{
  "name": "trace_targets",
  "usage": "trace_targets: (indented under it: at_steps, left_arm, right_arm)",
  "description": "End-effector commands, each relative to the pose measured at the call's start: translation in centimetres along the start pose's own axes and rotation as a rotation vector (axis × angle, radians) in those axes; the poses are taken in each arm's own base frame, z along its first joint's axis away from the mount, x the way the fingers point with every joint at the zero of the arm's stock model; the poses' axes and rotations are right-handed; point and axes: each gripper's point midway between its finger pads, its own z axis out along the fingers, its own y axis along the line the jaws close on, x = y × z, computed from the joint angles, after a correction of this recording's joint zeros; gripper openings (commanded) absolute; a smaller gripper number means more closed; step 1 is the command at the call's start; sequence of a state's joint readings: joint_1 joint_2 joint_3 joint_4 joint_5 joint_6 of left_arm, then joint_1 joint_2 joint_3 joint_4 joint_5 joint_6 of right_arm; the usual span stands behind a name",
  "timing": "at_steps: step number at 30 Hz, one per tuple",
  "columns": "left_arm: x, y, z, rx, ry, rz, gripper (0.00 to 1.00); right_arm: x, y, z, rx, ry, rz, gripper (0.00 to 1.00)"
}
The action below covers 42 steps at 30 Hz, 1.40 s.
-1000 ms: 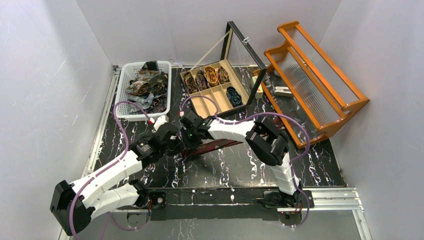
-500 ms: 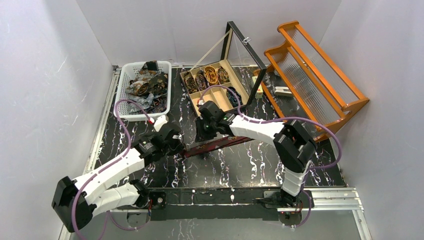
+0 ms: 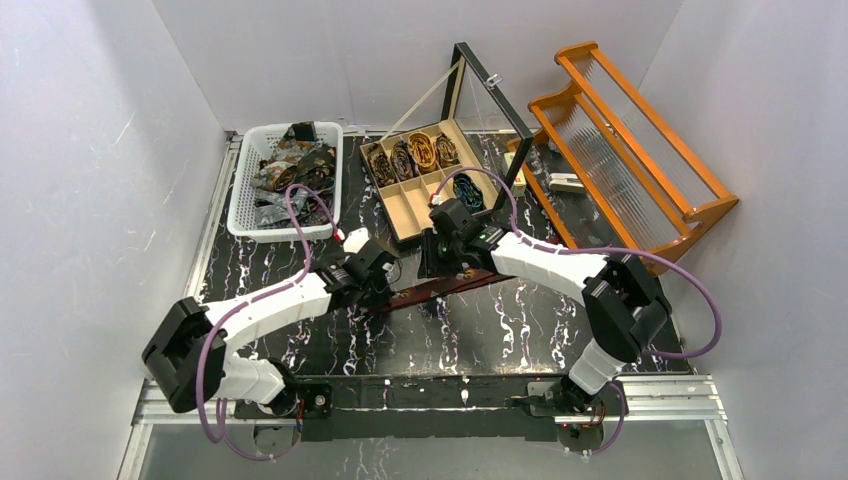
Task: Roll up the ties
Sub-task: Roll the tie at the center of the board.
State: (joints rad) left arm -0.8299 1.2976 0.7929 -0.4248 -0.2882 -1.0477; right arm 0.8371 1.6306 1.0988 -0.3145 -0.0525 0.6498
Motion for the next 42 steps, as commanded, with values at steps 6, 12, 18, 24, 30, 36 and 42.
trace_targets:
  at_steps: [6,12,18,24,30,36,42]
  left_arm:
    - [0.2,-2.2,1.1,-0.01,0.007,0.039,0.11]
    - [-0.9,-3.7,-0.1,0.033,-0.02,0.018,0.4]
    - [-3.1,-1.9,-4.2,0.06,-0.126,-0.033,0.6]
    - [-2.2,2.3,-5.3,0.022,-0.158,-0.101,0.63]
    - [-0.8,5.3,-4.7,-0.03,-0.148,-0.144,0.71]
    - [-0.3,6.0,-4.1,-0.02,-0.127,-0.178,0.73]
    - [0.0,6.1,-3.6,-0.018,-0.1,-0.19,0.73]
  right_arm:
    - [-0.8,0.7,-1.1,-0.042,-0.026,-0.003,0.38]
    - [-0.8,1.7,-1.4,-0.136,0.003,0.033,0.42]
    - [0.0,3.3,-1.2,-0.254,0.066,0.103,0.54]
    - [1.3,5.2,-0.1,-0.358,0.145,0.141,0.59]
    - [2.9,5.2,1.4,-0.351,0.219,0.145,0.6]
    - [3.9,5.5,2.7,-0.365,0.268,0.149,0.54]
    - [3.8,6.0,3.3,-0.378,0.277,0.148,0.48]
